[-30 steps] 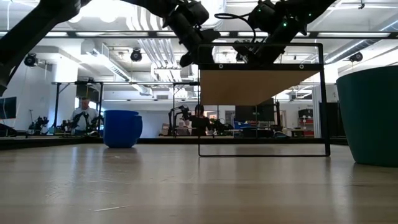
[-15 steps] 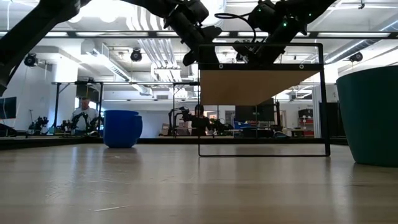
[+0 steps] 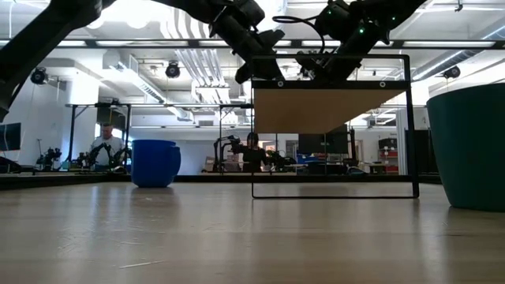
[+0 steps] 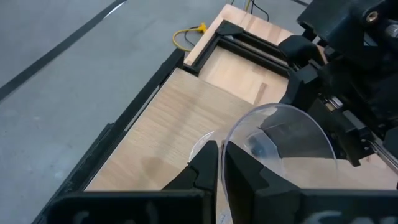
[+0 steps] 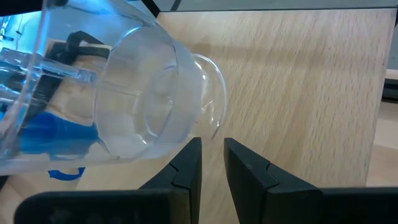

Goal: Stack small to large cups/mugs on shelf
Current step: Put the transparent mug on the shelf, then put the blue mug on the shelf

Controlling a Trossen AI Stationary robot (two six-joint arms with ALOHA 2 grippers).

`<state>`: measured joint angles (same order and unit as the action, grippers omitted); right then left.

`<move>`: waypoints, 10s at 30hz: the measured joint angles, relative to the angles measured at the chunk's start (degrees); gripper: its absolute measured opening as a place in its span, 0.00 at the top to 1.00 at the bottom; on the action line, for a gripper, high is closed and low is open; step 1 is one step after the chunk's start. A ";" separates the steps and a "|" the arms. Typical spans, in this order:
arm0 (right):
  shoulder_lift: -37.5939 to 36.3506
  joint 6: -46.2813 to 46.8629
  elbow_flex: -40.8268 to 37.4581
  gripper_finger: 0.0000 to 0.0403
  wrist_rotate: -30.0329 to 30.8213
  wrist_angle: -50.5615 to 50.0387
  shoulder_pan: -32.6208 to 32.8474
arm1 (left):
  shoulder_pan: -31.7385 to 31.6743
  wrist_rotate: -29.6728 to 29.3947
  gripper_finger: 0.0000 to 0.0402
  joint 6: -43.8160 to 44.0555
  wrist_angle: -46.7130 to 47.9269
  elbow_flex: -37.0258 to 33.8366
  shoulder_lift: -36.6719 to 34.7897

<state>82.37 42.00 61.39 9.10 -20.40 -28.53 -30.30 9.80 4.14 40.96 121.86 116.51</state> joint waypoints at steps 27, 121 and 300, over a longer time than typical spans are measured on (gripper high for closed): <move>4.50 -0.43 0.81 0.84 -0.76 0.46 -0.66 | -0.79 -0.87 1.00 0.07 -2.64 -0.04 2.49; 7.41 -6.03 4.63 0.84 -0.48 -0.53 -1.88 | -3.26 2.23 0.82 -3.07 -2.63 -0.31 2.38; -11.97 11.92 4.63 0.84 8.15 -17.16 16.76 | 20.19 -17.89 1.00 -53.97 24.14 0.66 -3.04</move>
<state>70.40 53.92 66.02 17.25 -37.57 -11.77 -10.11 -8.09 -49.83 65.11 122.52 113.46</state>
